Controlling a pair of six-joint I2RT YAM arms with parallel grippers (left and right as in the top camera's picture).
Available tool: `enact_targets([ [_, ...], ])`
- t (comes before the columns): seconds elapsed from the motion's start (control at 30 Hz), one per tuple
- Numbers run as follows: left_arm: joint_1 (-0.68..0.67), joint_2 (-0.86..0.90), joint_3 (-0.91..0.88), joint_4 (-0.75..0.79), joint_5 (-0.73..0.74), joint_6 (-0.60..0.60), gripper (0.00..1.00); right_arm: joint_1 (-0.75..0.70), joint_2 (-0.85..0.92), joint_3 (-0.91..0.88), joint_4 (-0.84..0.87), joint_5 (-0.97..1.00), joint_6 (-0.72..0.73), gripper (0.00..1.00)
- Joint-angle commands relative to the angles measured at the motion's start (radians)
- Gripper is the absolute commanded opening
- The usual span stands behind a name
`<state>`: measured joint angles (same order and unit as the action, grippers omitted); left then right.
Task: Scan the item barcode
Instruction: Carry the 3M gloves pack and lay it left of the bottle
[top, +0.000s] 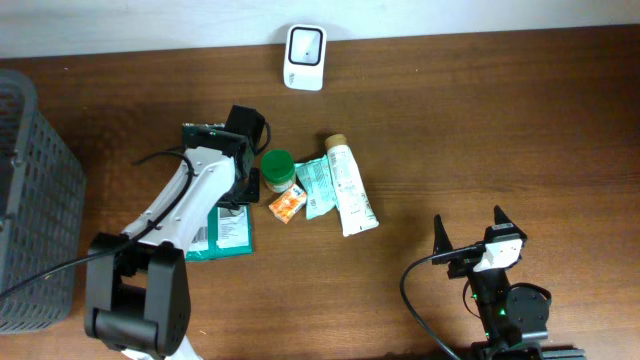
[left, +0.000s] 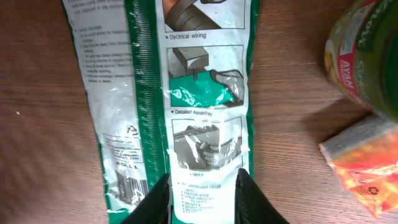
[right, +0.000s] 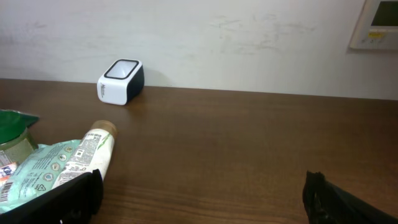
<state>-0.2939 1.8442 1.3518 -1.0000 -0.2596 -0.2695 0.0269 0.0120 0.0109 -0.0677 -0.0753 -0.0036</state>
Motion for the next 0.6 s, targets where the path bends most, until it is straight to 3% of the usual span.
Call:
enact_targets([
  [0.0,0.003,0.009,-0.01,0.004,-0.006,0.008,0.31,0.006,-0.006,-0.005,-0.005,0.002,0.0,0.98],
  [0.27,0.004,0.006,0.083,-0.052,0.109,0.001,0.39,0.006,-0.006,-0.005,-0.004,0.002,0.0,0.98],
  [0.47,0.025,-0.019,0.44,-0.255,0.162,0.002,0.44,0.006,-0.006,-0.005,-0.004,0.002,0.0,0.98],
  [0.57,0.035,-0.04,0.547,-0.254,0.249,0.027,0.47,0.006,-0.006,-0.005,-0.004,0.002,0.0,0.98],
])
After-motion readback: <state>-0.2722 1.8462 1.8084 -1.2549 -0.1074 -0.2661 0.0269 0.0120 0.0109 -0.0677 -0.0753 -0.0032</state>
